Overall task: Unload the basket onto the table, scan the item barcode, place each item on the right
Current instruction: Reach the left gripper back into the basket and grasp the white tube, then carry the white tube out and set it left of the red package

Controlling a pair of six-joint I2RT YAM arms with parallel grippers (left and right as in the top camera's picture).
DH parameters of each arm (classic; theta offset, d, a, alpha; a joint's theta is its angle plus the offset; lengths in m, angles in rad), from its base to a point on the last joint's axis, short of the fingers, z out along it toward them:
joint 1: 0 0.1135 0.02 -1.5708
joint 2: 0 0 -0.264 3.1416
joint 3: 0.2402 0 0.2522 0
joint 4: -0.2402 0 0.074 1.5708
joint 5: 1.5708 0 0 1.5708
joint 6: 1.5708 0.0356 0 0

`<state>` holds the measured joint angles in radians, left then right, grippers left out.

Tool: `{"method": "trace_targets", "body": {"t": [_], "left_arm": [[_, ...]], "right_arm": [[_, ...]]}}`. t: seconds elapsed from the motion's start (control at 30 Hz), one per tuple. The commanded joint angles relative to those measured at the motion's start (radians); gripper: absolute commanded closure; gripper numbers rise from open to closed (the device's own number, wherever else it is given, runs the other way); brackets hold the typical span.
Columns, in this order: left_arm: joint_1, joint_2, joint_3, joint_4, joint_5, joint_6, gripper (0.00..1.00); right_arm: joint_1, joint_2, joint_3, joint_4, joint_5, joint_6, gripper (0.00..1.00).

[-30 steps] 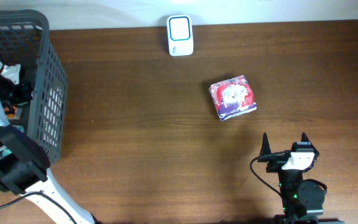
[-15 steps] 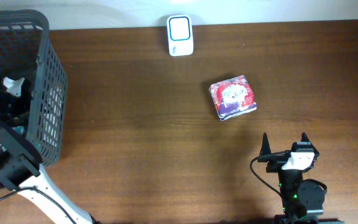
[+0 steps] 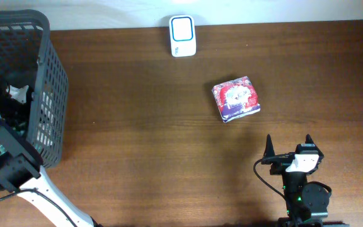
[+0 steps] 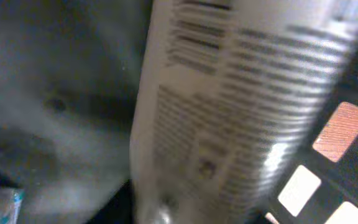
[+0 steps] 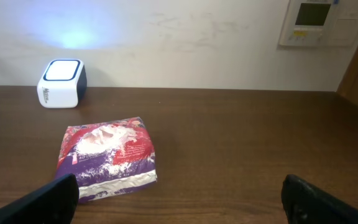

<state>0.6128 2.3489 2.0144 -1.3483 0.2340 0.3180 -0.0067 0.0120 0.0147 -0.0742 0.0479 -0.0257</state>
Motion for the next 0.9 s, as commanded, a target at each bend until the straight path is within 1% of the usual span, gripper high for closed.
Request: {"method": "trace_targets", "body": {"t": [0.0,0.07,0.13,0.17,0.2,0.27,0.3,0.33,0.37,0.4,0.43,0.6,0.67,0.77,0.8,0.83,0.87], "left_arm": [[0.006,0.009,0.042,-0.002,-0.047,-0.058,0.76],[0.006,0.009,0.045,-0.003,-0.048,-0.06,0.75],[0.006,0.009,0.045,0.0,-0.047,-0.06,0.85],[0.006,0.009,0.045,0.002,-0.046,-0.06,0.92],[0.006,0.009,0.054,0.002,-0.011,-0.069,1.0],[0.006,0.009,0.113,-0.008,0.093,-0.103,1.0],[0.006,0.009,0.175,-0.031,0.153,-0.12,1.0],[0.006,0.009,0.272,-0.064,0.221,-0.126,1.0],[0.006,0.008,0.348,-0.089,0.258,-0.142,1.0],[0.006,0.007,0.465,-0.121,0.283,-0.191,1.0],[0.006,0.007,0.57,-0.149,0.282,-0.245,1.0],[0.006,0.007,1.094,-0.247,0.282,-0.36,1.0],[0.006,-0.049,1.124,-0.233,0.272,-0.411,1.0],[0.006,-0.116,1.123,-0.19,0.267,-0.423,1.0],[0.006,-0.133,1.123,-0.184,0.268,-0.449,1.0],[0.005,-0.145,1.123,-0.185,0.275,-0.5,1.0],[0.003,-0.153,1.123,-0.187,0.313,-0.541,1.0]], "right_arm": [[0.006,-0.006,-0.009,-0.004,-0.002,0.007,0.01],[0.006,-0.006,-0.009,-0.003,-0.002,0.007,0.02],[0.006,-0.006,-0.009,-0.004,-0.002,0.007,0.01],[0.006,-0.006,-0.009,-0.004,-0.002,0.007,0.02],[0.006,-0.006,-0.009,-0.004,-0.002,0.007,0.01],[0.006,-0.006,-0.009,-0.004,-0.002,0.007,0.01],[0.006,-0.006,-0.009,-0.004,-0.002,0.007,0.02],[0.006,-0.006,-0.009,-0.004,-0.002,0.007,0.02],[0.006,-0.006,-0.009,-0.004,-0.002,0.007,0.02],[0.006,-0.006,-0.009,-0.004,-0.002,0.007,0.02],[0.006,-0.006,-0.009,-0.004,-0.002,0.007,0.02],[0.006,-0.006,-0.009,-0.004,-0.002,0.007,0.02],[0.006,-0.006,-0.009,-0.004,-0.002,0.007,0.02],[0.006,-0.006,-0.009,-0.004,-0.002,0.007,0.01],[0.006,-0.006,-0.009,-0.004,-0.002,0.007,0.02],[0.006,-0.006,-0.009,-0.004,-0.002,0.007,0.02],[0.006,-0.006,-0.009,-0.004,-0.002,0.007,0.02]]}}
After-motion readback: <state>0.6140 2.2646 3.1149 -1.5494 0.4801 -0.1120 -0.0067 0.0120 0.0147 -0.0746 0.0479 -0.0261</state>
